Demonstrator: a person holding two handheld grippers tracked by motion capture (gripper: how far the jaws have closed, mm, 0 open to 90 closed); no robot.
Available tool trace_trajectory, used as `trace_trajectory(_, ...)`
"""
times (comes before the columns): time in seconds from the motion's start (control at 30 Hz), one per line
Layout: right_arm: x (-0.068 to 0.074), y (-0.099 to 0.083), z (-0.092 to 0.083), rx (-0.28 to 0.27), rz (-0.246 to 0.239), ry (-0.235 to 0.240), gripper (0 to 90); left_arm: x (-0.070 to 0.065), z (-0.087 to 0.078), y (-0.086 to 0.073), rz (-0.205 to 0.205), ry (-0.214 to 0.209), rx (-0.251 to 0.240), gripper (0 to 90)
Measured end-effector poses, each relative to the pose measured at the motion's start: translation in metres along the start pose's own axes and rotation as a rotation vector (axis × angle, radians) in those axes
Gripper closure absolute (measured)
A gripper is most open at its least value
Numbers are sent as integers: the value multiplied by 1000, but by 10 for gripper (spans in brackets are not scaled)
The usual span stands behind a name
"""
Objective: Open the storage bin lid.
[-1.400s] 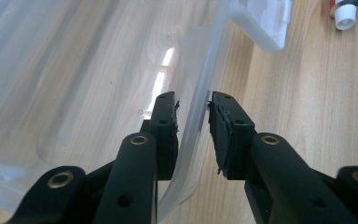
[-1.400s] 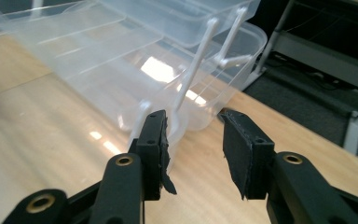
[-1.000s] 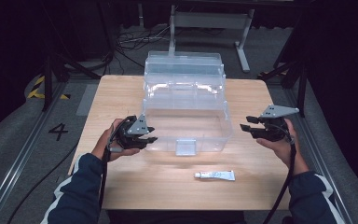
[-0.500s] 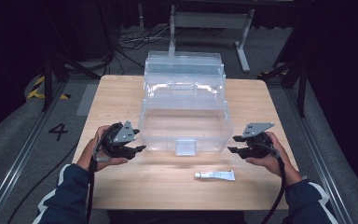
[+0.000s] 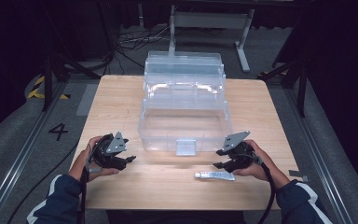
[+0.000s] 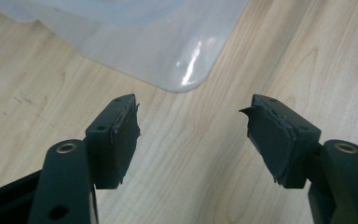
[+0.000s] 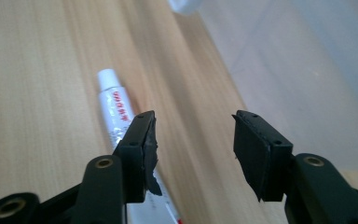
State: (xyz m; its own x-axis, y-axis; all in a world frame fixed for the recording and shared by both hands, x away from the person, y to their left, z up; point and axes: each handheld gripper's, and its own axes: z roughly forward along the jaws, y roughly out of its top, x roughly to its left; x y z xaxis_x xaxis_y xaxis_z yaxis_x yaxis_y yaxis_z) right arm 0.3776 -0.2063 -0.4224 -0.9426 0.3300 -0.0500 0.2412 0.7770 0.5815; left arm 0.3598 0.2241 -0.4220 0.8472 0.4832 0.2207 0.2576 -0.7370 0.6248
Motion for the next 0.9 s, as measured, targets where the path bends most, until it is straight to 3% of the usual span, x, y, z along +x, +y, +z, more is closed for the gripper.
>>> trace_trajectory(0.1,9,3,7,29,-29,40,472,-1,4,-8,-23,-13,-4,334)
trace_trajectory(0.17,14,5,10,42,-47,67,466,-2,10,-14,-28,-21,20,327)
trace_trajectory(0.5,22,11,22,115,-98,113,467,-6,25,-40,-91,-79,47,299)
trace_trajectory(0.7,27,16,33,256,-130,127,518,-4,28,-46,-142,-108,2,272)
trace_trajectory(0.9,28,20,38,311,-148,130,555,-1,31,-50,-182,-132,-22,243)
